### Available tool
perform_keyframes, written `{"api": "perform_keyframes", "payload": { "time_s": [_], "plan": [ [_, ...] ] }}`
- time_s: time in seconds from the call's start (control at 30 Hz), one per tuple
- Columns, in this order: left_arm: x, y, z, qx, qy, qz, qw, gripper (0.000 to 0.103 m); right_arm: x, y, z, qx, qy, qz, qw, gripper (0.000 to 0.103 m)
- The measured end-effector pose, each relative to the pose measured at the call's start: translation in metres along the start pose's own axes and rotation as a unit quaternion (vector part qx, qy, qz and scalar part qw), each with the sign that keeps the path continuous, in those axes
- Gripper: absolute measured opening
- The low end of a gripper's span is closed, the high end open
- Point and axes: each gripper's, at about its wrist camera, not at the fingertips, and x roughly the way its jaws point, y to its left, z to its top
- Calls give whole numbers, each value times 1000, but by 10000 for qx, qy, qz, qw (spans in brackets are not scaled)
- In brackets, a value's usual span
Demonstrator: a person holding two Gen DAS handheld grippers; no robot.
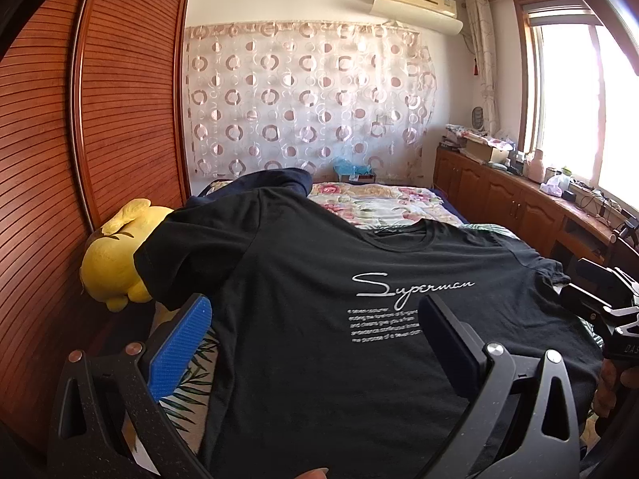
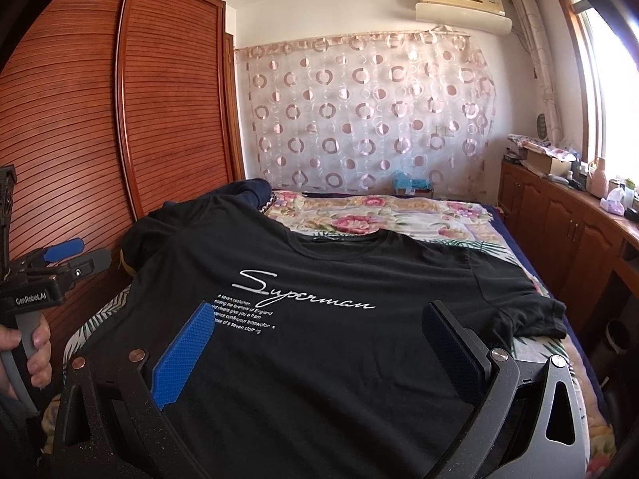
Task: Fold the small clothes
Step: 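Grasp the side edge of the black T-shirt with the left tool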
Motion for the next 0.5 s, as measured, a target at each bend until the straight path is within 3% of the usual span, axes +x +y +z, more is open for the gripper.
{"api": "perform_keyframes", "payload": {
  "time_s": [0.2, 0.5],
  "plan": [
    [18, 25, -2, 58, 201, 36, 9998, 103, 18, -1, 4, -138, 166, 217, 9995, 103],
    [42, 86, -12, -298, 347, 311, 9985, 103, 36, -6, 10, -425, 398, 556, 9968, 103]
  ]
}}
